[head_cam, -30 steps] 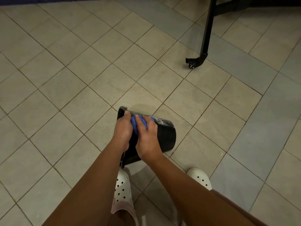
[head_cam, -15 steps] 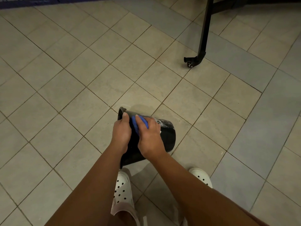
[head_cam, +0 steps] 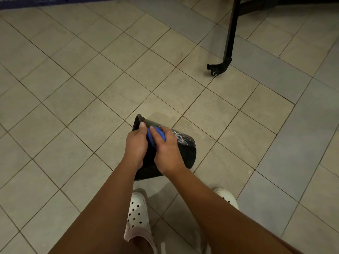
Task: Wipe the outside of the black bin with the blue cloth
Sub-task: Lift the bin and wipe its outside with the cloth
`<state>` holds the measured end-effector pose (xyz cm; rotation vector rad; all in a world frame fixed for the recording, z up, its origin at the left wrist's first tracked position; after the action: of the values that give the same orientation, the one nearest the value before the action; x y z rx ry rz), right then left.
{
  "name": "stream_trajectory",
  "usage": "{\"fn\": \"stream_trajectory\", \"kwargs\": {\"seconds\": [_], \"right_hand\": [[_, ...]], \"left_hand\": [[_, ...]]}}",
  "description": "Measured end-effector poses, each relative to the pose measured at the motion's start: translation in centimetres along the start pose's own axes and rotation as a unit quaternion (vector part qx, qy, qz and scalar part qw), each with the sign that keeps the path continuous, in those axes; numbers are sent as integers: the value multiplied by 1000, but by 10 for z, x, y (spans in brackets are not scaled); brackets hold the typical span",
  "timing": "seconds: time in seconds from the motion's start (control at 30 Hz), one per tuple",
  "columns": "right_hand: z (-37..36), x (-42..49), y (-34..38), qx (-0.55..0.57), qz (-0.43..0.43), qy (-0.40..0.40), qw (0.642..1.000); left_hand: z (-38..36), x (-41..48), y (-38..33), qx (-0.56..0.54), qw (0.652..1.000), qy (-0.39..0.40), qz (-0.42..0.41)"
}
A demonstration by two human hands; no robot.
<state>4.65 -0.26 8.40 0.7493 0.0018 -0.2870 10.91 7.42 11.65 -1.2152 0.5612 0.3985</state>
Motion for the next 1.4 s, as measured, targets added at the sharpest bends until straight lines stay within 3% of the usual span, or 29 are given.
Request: {"fn": "stream_trajectory", "kwargs": {"seconds": [0.17, 0.27, 0.47, 0.7, 0.8, 0.93, 1.17, 1.27, 1.4], "right_hand": [[0, -18, -20, -11, -122, -28, 992], [-2, -29, -3, -6, -98, -66, 993], [1, -13, 6, 17, -21, -25, 999], [-3, -40, -24, 33, -140, -79, 986], [-8, -41, -13, 22, -86, -117, 989], [0, -26, -16, 70, -38, -63, 995], [3, -40, -56, 61, -169, -56, 982], [-2, -45, -45, 50, -104, -86, 990], [-1, -30, -47, 45, -20, -57, 997]], "left_hand": [[-6, -5, 0, 22, 999, -25, -10], [-10, -6, -1, 40, 999, -14, -20], [-6, -4, 5, -23, 999, 4, 48], [-13, -9, 7, 55, 995, 29, 82], [-16, -9, 3, 68, 995, 43, 61], [-12, -6, 5, 47, 998, 11, 47], [-13, -3, 7, 43, 998, -22, 41], [-15, -4, 4, 50, 998, -21, 36], [-10, -3, 6, 50, 997, -35, 56]]}}
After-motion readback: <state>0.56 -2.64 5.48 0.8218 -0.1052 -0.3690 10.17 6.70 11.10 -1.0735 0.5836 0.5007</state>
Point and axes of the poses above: each hand's wrist, its own x-axis towards the middle knuckle, its own z-axis out of the back of the hand, y = z × x, the point moved 3 cm from there along x, towards the middle knuckle, and after that the axes turned 3 degrees about -x, right-handed, at the moved point
